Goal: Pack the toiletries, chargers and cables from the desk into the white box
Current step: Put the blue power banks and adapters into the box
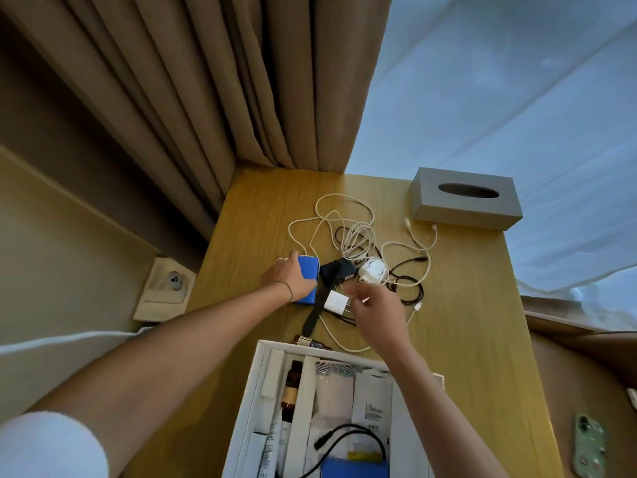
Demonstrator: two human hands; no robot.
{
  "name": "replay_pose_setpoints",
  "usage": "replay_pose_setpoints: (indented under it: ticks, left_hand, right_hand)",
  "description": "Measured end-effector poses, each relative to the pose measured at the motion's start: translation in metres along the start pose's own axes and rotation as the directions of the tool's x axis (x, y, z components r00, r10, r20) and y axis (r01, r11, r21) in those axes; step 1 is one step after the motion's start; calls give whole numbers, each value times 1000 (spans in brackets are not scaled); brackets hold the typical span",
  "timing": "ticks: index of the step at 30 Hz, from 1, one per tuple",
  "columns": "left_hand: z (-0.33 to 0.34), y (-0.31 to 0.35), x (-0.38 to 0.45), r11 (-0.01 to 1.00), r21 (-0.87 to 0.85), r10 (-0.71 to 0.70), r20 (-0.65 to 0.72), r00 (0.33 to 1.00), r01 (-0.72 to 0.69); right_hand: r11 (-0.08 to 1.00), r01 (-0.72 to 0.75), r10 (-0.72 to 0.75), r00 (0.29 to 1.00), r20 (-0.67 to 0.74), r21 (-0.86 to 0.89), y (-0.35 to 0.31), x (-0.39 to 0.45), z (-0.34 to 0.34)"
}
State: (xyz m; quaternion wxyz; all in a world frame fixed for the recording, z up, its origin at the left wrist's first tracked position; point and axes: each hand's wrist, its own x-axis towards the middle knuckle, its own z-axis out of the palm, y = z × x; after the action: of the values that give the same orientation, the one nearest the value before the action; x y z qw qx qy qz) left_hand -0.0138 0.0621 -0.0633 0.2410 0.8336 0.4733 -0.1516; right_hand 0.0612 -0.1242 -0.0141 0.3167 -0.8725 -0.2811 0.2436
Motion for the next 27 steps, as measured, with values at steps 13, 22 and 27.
replay_pose_setpoints:
  ticks: [13, 22, 27]
  left_hand:
    - [2, -10, 7, 985, -171, -10, -34, 999, 5]
    - [-41, -29, -31, 892, -442, -19, -241, 970, -93]
    - [-59, -32, -52, 641, -744, -125, -344, 931, -189]
  right_hand:
    - [993, -54, 51, 998, 28, 102, 3, -28, 10]
    - [968, -41, 30, 998, 47, 248, -23, -25, 19]
    - [923, -75, 6, 983, 183, 378, -47, -27, 25]
